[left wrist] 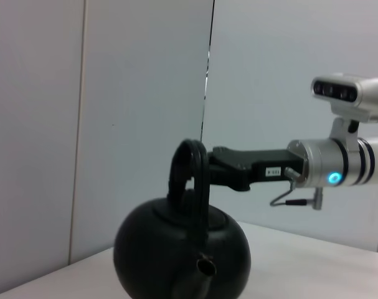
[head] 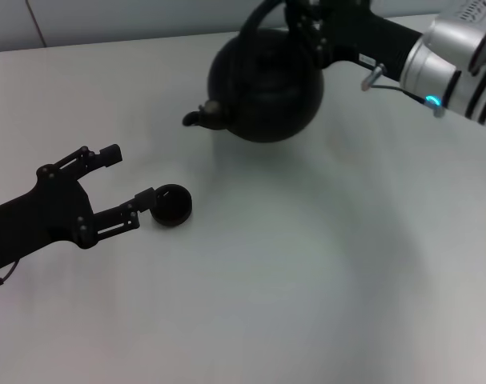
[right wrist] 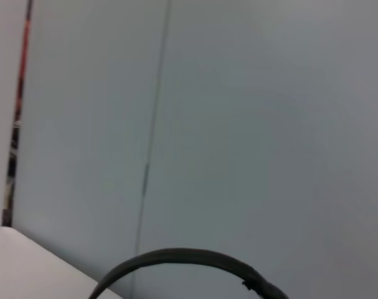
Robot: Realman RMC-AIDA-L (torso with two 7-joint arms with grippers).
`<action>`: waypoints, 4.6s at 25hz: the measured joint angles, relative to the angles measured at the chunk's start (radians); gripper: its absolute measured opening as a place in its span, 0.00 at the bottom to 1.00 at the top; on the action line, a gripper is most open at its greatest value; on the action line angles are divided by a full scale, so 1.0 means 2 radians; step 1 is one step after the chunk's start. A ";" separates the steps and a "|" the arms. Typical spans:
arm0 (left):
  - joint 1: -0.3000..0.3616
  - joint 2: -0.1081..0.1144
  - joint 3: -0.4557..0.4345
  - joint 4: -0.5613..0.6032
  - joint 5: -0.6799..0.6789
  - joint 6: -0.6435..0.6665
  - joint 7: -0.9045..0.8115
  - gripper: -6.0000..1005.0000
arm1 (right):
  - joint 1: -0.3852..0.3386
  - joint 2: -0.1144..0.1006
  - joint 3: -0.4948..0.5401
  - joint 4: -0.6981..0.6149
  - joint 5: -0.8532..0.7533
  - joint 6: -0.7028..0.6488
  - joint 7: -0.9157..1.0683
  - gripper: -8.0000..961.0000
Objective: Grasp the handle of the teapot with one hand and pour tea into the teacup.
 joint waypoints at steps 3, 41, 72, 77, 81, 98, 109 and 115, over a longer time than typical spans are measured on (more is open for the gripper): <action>0.000 0.000 0.000 0.000 0.000 0.001 0.000 0.86 | -0.012 0.000 0.005 0.003 0.000 0.006 0.002 0.11; 0.000 -0.002 0.004 0.000 0.000 0.003 0.000 0.86 | -0.043 0.000 0.032 0.014 0.001 0.029 0.017 0.39; 0.014 0.001 0.008 -0.011 -0.007 0.071 0.004 0.86 | -0.169 -0.004 0.056 0.017 -0.053 -0.273 -0.026 0.72; 0.026 0.001 0.018 -0.007 -0.007 0.101 0.004 0.86 | -0.167 -0.005 0.054 0.007 -0.108 -0.319 -0.026 0.73; 0.035 0.001 0.019 -0.007 -0.006 0.102 0.005 0.86 | -0.157 -0.003 0.052 0.004 -0.133 -0.330 -0.026 0.73; 0.036 0.002 0.019 -0.007 -0.006 0.092 0.005 0.86 | -0.116 0.001 0.038 0.027 -0.149 -0.310 -0.024 0.72; 0.035 0.001 0.019 -0.007 -0.006 0.084 0.007 0.86 | -0.105 0.002 0.038 0.034 -0.149 -0.298 -0.030 0.73; 0.035 0.000 0.018 -0.008 -0.006 0.083 0.007 0.86 | -0.103 0.002 0.038 0.035 -0.148 -0.298 -0.044 0.72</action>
